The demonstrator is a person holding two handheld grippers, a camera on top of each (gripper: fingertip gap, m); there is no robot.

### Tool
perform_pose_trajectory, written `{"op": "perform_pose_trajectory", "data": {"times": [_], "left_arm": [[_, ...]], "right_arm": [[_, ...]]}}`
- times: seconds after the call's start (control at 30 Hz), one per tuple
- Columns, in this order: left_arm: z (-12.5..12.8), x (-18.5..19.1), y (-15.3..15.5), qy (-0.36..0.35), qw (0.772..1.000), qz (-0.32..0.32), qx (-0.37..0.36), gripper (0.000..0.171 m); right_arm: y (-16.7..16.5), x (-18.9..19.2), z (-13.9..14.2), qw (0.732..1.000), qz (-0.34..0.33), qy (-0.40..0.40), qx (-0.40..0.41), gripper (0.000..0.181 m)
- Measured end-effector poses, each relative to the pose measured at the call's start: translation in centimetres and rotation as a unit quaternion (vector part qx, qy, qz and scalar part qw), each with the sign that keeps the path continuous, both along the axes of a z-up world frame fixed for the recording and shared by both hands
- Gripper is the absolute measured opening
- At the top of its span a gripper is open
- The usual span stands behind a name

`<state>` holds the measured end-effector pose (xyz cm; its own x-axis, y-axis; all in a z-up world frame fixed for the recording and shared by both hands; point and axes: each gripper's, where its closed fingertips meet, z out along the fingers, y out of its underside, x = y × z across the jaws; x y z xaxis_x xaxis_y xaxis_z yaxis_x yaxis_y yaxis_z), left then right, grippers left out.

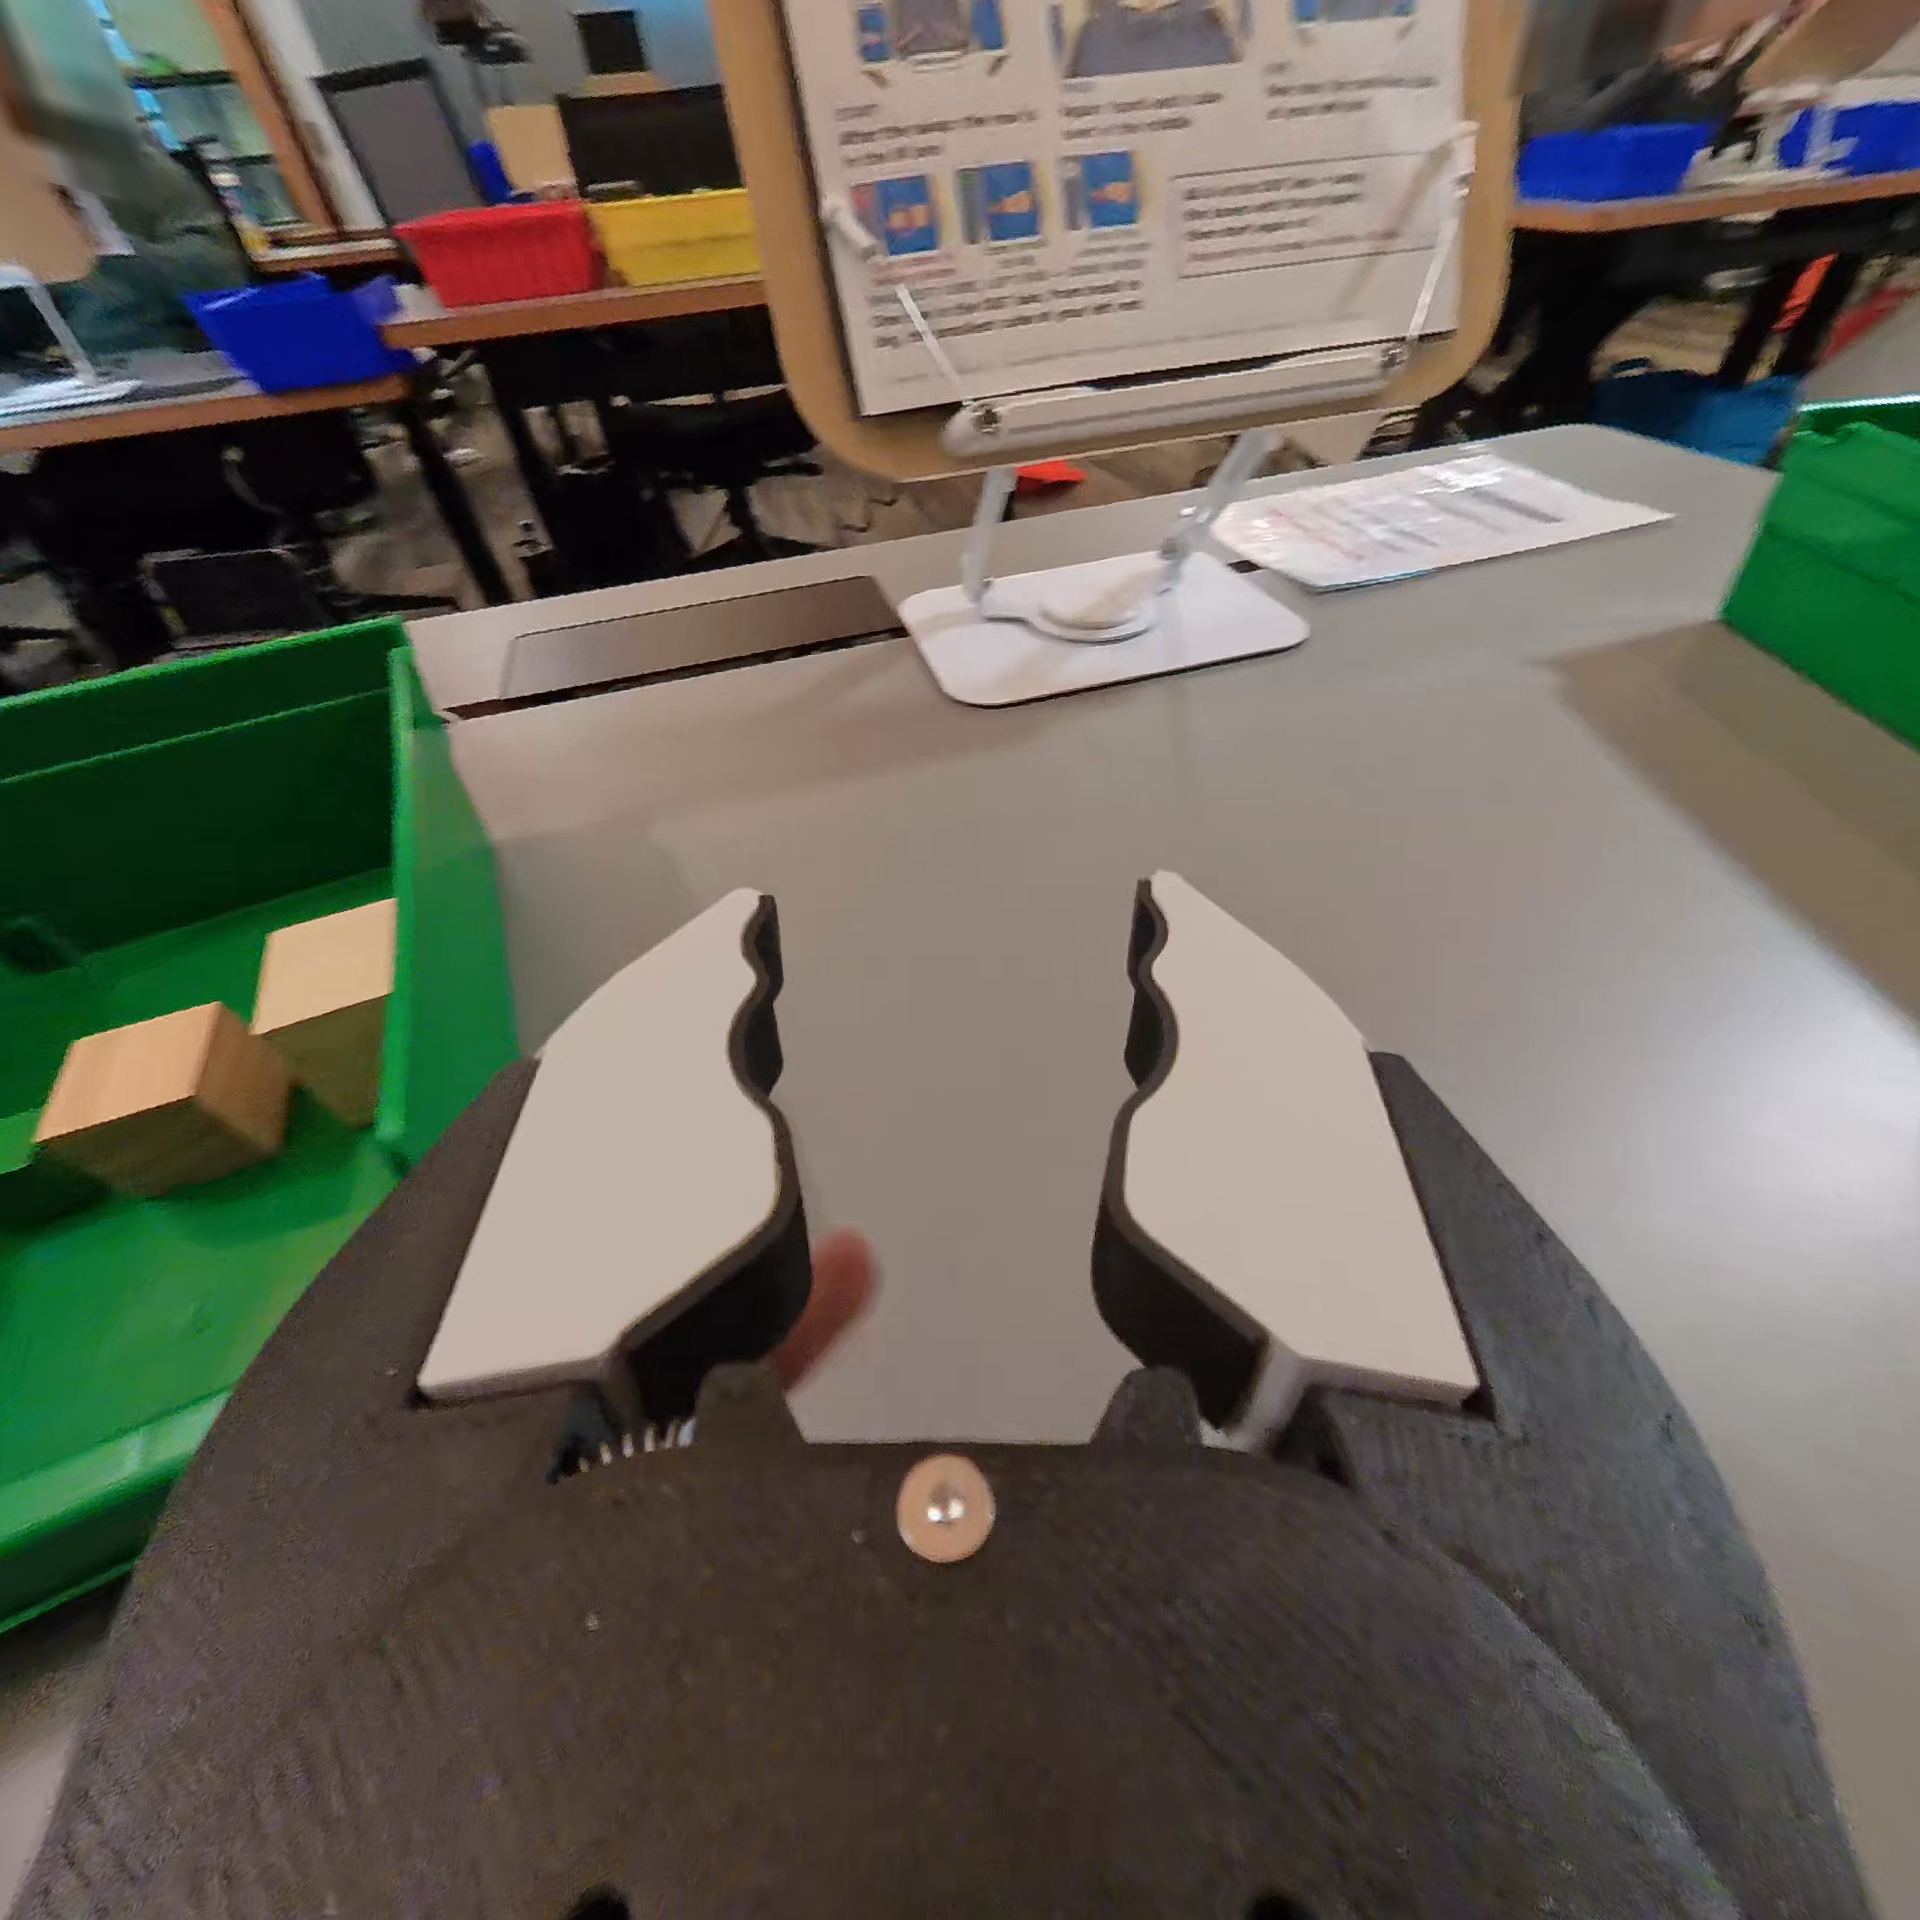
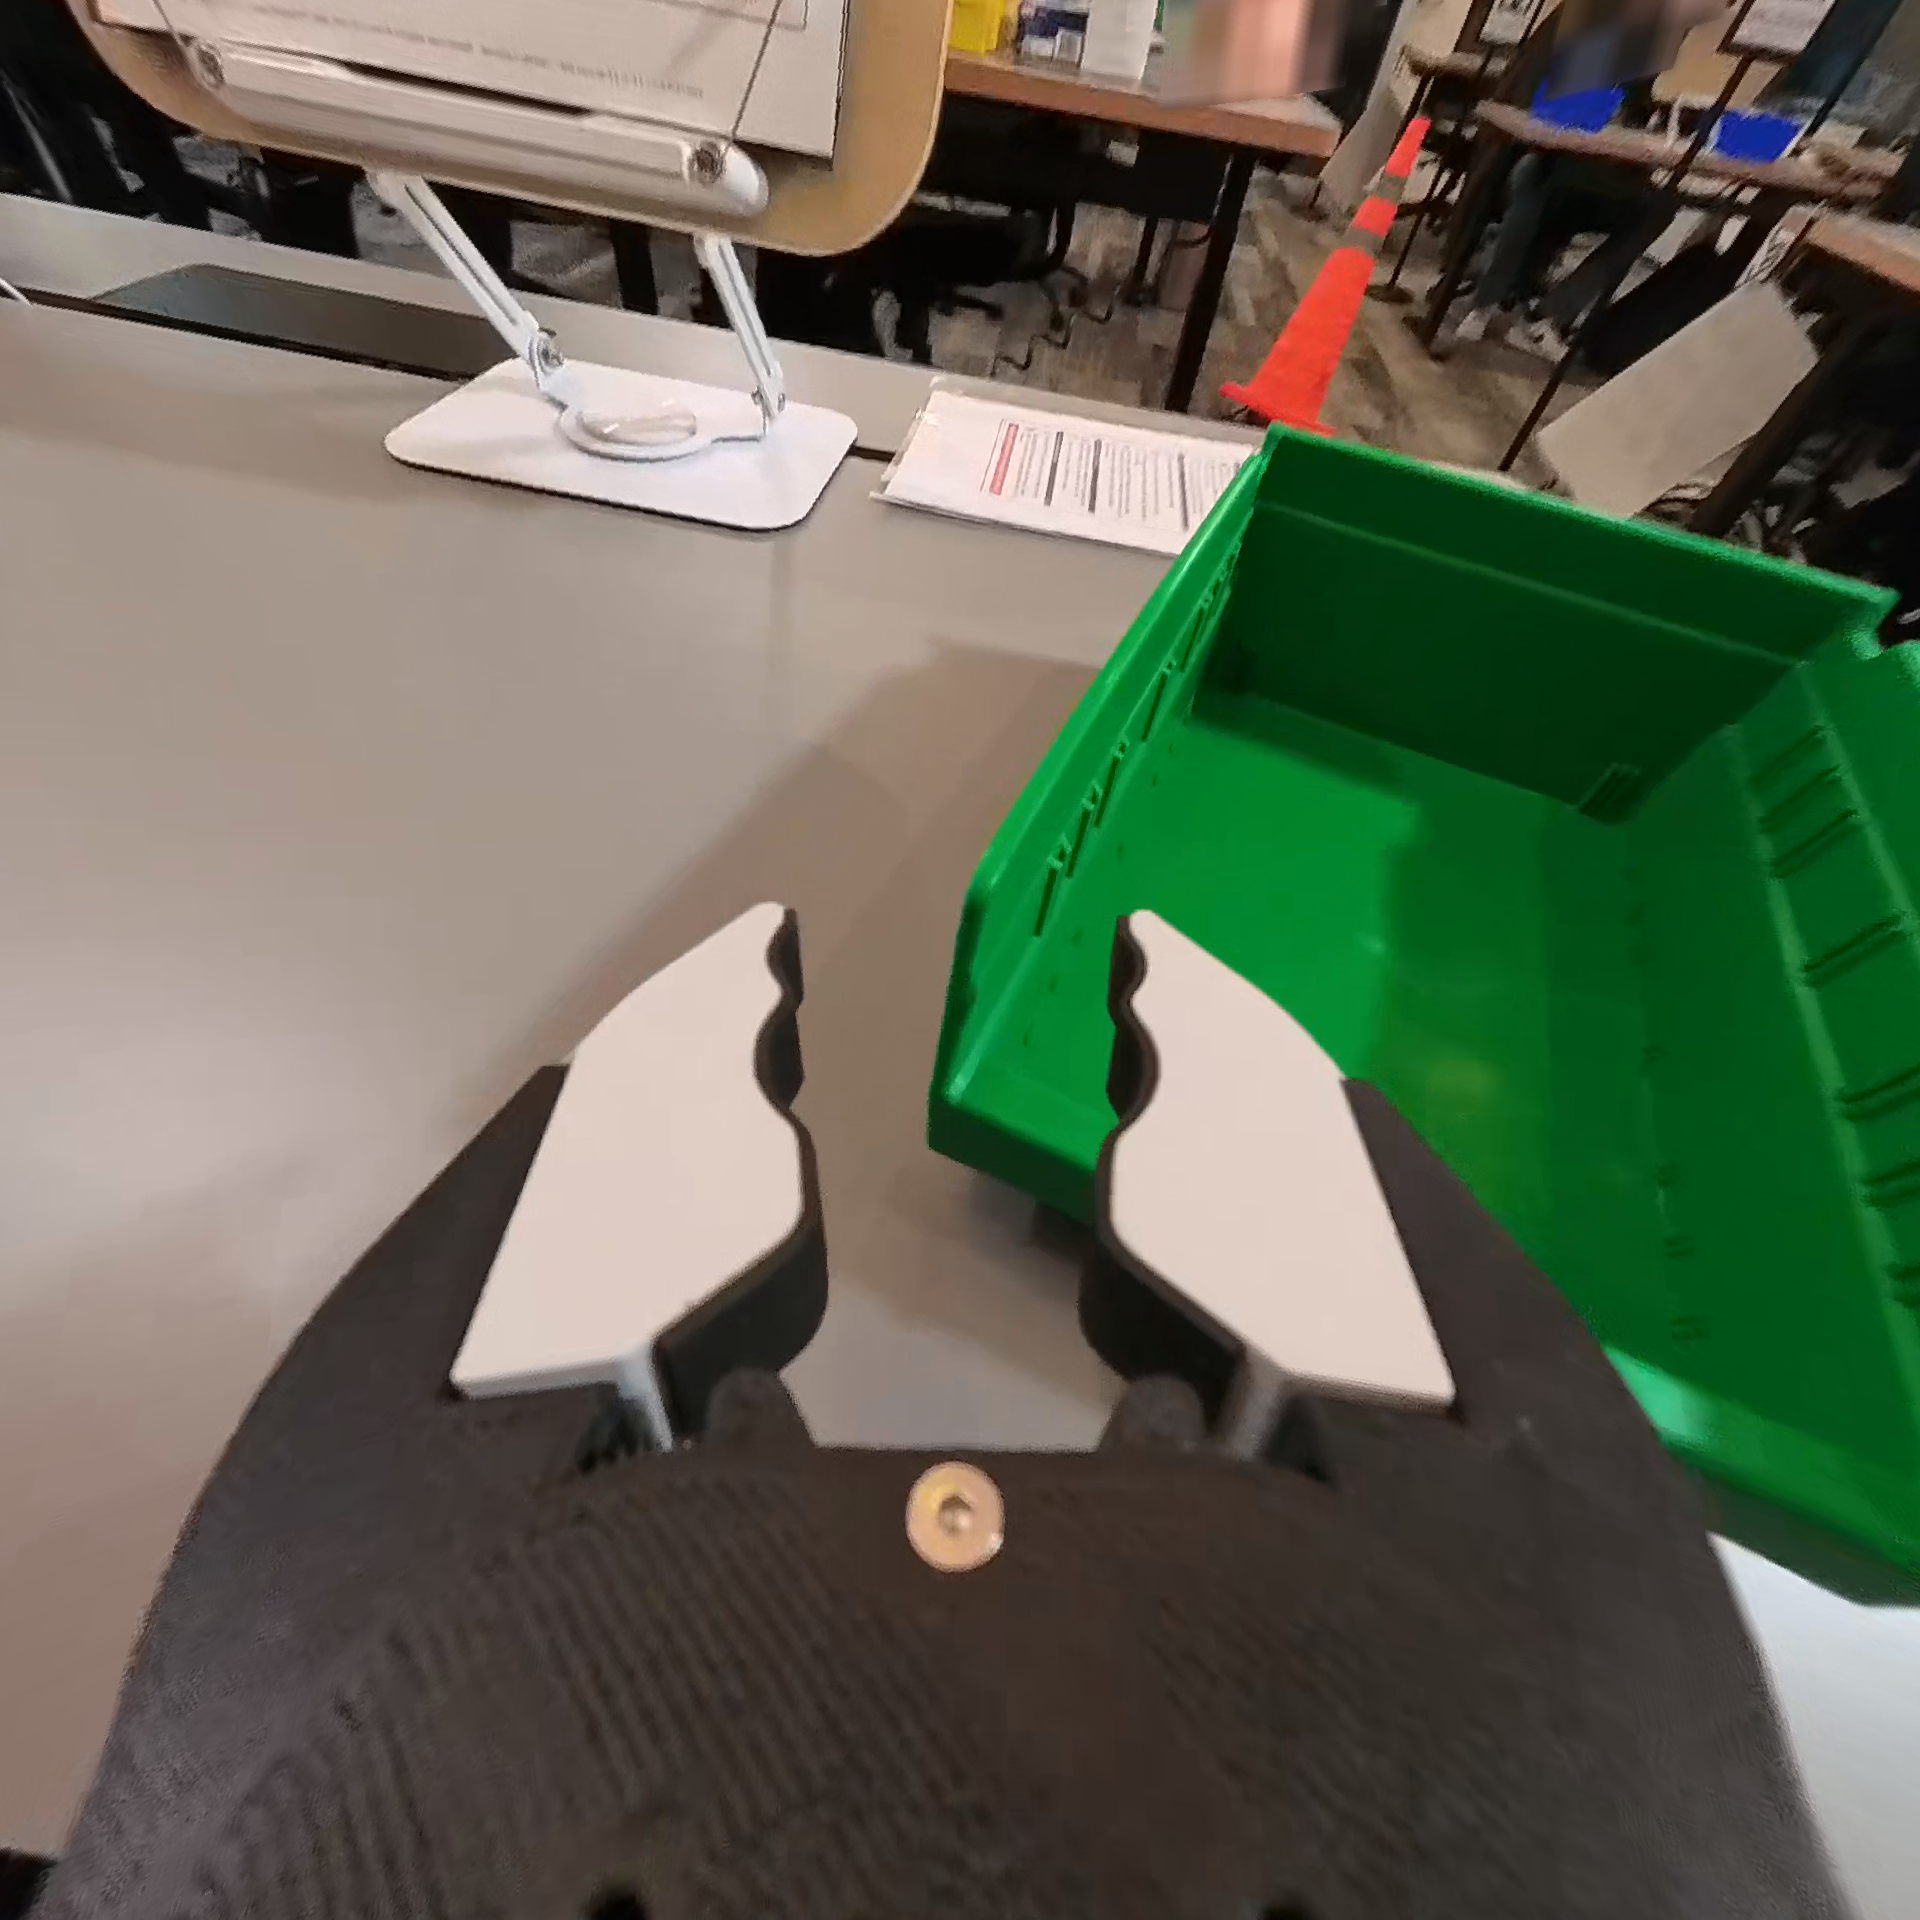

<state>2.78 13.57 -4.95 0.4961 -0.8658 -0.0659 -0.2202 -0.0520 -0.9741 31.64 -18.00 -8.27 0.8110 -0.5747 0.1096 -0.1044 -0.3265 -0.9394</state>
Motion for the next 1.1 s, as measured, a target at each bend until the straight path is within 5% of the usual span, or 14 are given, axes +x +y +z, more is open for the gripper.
{"op": "perform_pose_trajectory", "data": {"times": [0.13, 0.3, 0.6, 0.8, 1.1], "left_arm": [[-0.6, -1.3, 2.0, 0.015, 0.999, 0.043, -0.006, 0.07], [-1.5, -3.9, 5.2, 0.011, 0.995, 0.097, -0.036, 0.071], [-4.5, -6.6, 9.7, 0.028, 0.985, 0.145, -0.094, 0.069], [-5.1, -7.8, 10.5, 0.051, 0.981, 0.151, -0.108, 0.045], [-5.3, -7.8, 9.8, 0.061, 0.982, 0.135, -0.12, 0.025]], "right_arm": [[0.4, 0.0, -1.5, 0.999, 0.007, 0.033, -0.025, 0.056], [1.1, 0.3, 0.2, 0.999, 0.005, 0.027, 0.026, 0.041], [2.4, 0.8, -1.9, 0.998, 0.001, 0.064, -0.01, 0.046], [1.5, 1.7, -2.4, 0.997, -0.011, 0.074, -0.018, 0.019], [1.3, 1.8, -2.5, 0.995, 0.035, 0.087, -0.029, 0.019]]}}
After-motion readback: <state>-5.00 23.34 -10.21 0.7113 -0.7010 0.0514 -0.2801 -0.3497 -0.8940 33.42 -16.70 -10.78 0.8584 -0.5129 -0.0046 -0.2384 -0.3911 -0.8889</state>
